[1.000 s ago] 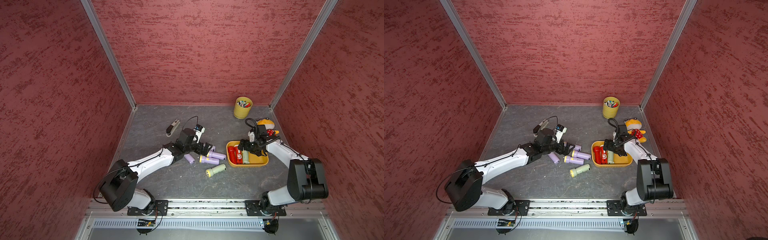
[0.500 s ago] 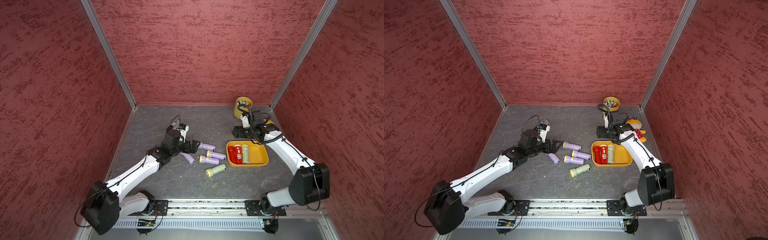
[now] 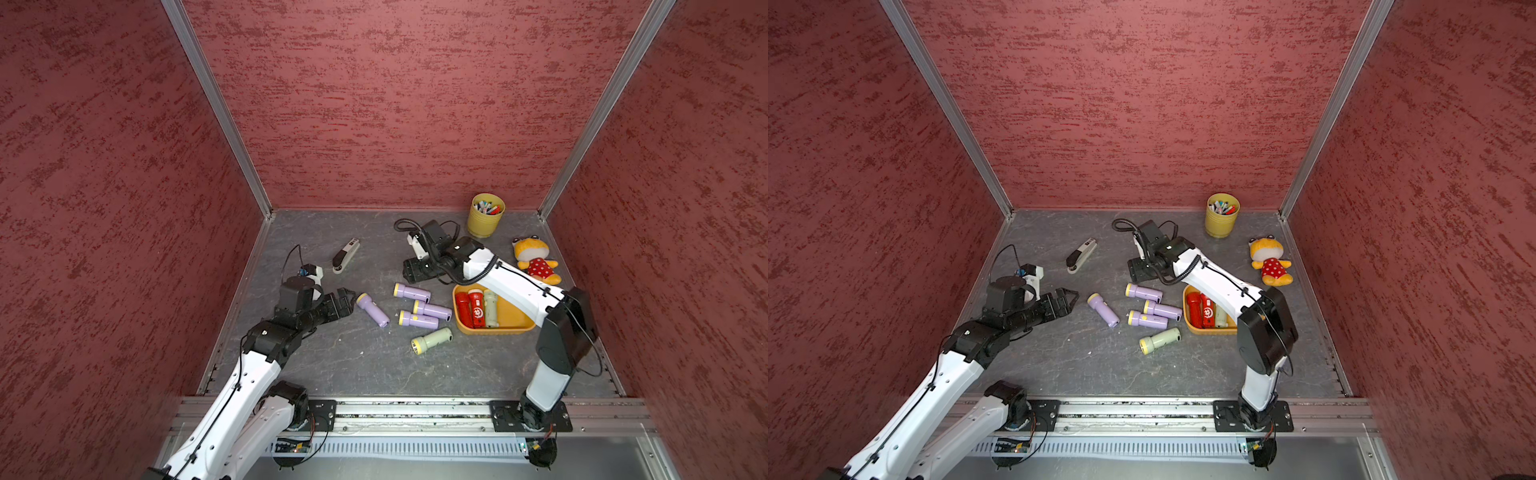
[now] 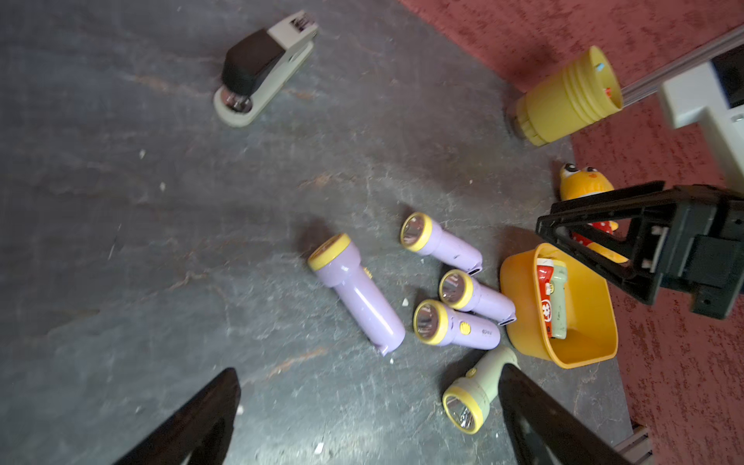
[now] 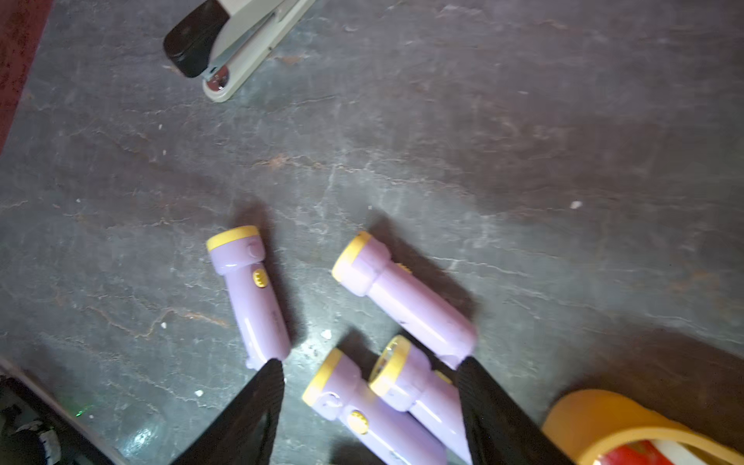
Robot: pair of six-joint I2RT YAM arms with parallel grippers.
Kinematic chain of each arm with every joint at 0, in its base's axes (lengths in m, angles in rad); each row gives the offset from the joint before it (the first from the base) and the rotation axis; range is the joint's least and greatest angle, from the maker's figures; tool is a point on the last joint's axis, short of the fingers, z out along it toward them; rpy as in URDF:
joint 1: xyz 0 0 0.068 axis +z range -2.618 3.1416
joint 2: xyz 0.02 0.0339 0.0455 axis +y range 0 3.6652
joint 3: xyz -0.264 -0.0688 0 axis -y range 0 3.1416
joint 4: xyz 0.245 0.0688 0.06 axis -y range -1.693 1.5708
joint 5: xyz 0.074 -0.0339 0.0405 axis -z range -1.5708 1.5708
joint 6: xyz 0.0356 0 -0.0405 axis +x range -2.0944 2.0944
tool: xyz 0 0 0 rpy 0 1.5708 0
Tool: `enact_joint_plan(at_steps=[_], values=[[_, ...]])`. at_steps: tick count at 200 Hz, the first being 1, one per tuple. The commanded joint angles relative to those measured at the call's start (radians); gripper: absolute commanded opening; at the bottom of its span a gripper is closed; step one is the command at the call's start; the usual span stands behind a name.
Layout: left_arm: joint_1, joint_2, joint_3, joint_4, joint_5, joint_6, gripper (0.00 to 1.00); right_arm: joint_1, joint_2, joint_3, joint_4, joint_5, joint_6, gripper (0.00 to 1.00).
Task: Put the flashlights into the storage boxes
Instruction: Pick up the flashlight from the center of the board.
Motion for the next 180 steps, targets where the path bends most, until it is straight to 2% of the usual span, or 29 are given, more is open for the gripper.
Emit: enact_joint_plan(at_steps=[1, 26, 65, 107, 180], values=[[0.018, -0.02, 0.018, -0.165, -0.015, -0.072, 1.0, 0.079, 0.072, 0.083, -0.045, 0.041, 0.099, 0.69], [0.048, -0.002, 0.04, -0.22, -0.002, -0.148, 1.0, 0.15, 0.175, 0.169, -0.088, 0.067, 0.121, 0.66], [0.057, 0.006, 0.022, -0.249, 0.007, -0.189, 1.0, 0.207, 0.298, 0.276, -0.135, 0.126, 0.136, 0.65], [0.058, -0.019, -0.023, -0.227, 0.017, -0.215, 1.0, 0.224, 0.402, 0.364, -0.192, 0.136, 0.1, 0.62], [0.057, -0.056, -0.072, -0.199, 0.016, -0.257, 1.0, 0.233, 0.471, 0.391, -0.171, 0.074, 0.038, 0.6]])
